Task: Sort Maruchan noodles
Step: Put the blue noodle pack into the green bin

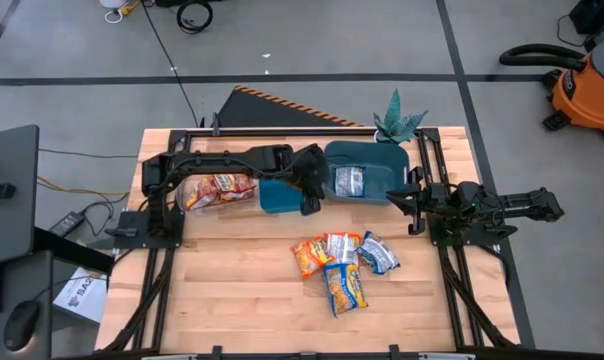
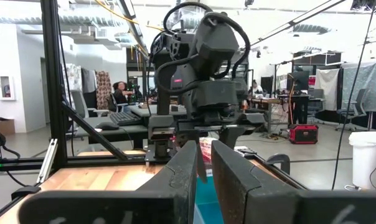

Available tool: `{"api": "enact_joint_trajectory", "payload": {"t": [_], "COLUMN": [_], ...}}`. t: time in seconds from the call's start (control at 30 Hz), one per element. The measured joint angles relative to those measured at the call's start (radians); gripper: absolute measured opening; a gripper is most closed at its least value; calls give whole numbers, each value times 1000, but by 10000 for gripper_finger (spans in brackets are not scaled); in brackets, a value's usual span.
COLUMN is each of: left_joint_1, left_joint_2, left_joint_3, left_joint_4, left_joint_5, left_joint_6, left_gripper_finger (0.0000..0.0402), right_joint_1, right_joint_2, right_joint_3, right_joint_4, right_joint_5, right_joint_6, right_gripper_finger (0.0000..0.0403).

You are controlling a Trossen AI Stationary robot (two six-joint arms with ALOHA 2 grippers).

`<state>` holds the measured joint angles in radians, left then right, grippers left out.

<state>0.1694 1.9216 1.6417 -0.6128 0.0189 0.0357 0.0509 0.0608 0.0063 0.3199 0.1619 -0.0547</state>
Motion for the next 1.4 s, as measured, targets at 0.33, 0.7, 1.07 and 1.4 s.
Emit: {"api": "enact_joint_trajectory", "payload": {"t": [0.33,0.7,1.07,1.4], "left_joint_1": [-9,-12,-10,-10], "left_joint_2": [0,0,0,0], "left_joint_3": [0,0,0,0], "left_joint_4": [0,-7,-5,-7], "left_joint_5": [0,0,0,0], "left_joint_6": [1,2,20,5], "left_gripper_finger": [169,169,169,169], "right_joint_1": [0,0,0,0], "right_joint_2": [0,0,0,0], "right_joint_3": [0,0,0,0], "right_joint_4": [0,0,0,0], "right_joint_5": [0,0,0,0], "right_joint_6": [0,0,0,0], "right_gripper_finger": [55,55,55,55]}}
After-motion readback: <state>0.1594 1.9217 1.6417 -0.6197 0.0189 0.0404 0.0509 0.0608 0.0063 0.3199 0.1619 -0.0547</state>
